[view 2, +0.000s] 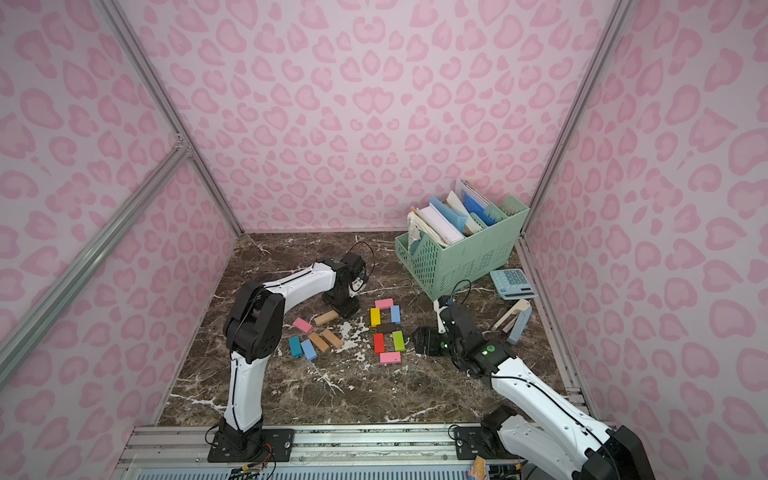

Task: Assemble the number 8 with building blocks
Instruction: Place the building block at the center of the board.

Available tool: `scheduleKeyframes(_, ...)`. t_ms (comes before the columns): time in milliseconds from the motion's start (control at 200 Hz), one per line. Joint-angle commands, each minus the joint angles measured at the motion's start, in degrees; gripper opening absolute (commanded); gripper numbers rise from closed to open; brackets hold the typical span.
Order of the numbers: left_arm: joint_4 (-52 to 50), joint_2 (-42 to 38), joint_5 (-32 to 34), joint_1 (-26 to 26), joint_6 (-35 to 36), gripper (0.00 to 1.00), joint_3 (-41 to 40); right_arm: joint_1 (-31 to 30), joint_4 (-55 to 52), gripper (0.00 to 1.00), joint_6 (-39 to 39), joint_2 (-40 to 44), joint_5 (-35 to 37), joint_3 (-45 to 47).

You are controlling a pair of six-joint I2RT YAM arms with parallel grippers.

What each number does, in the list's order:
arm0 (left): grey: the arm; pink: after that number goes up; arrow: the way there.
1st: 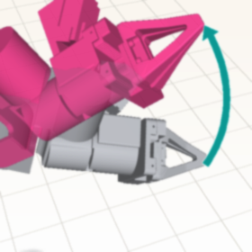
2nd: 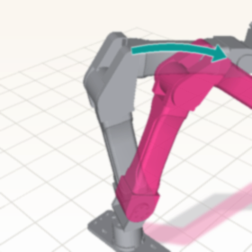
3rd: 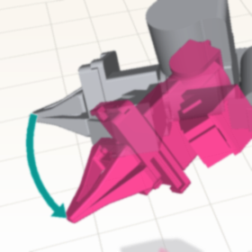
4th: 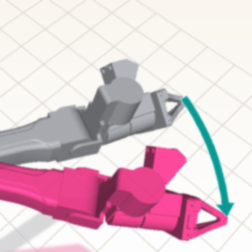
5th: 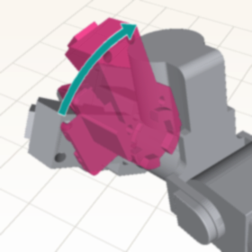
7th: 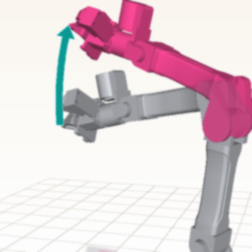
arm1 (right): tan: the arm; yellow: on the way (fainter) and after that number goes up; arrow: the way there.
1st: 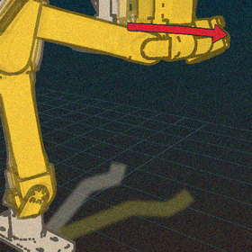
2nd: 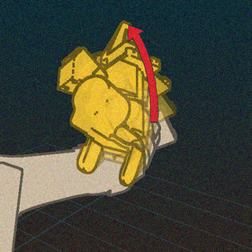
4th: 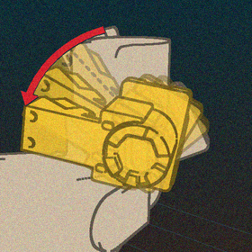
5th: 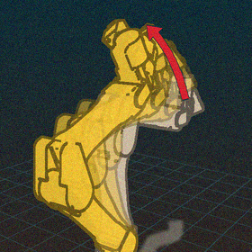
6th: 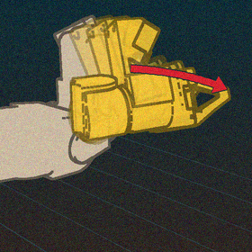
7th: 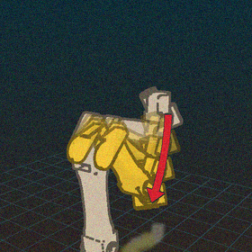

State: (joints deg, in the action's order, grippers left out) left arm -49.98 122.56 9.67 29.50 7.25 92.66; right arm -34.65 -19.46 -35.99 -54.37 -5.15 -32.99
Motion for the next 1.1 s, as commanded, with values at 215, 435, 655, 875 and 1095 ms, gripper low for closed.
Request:
scheduleKeyframes(215,0.4,-1.4,5.3,-1.0,-0.9,0.73,-0.5,0.0,1.4,0.9,-0.4,0.3,-0.4,0.5)
scheduleKeyframes(435,0.5,-5.7,-2.2,-0.8,-5.4,0.73,-0.8,0.0,2.0,0.9,-0.6,0.0,-0.5,0.6)
scheduleKeyframes(655,2.2,-7.7,-6.9,-0.7,-10.3,0.73,-3.2,0.0,2.7,0.9,-1.0,-0.2,-0.7,0.9)
scheduleKeyframes(875,2.1,-3.8,-8.0,-0.6,-12.8,0.73,-1.5,0.0,2.9,0.9,-1.2,-0.3,-0.7,1.1)
scheduleKeyframes(1095,3.7,-2.1,-8.5,-0.7,-16.3,0.74,-0.3,0.0,3.0,0.9,-1.4,-0.5,-0.9,1.2)
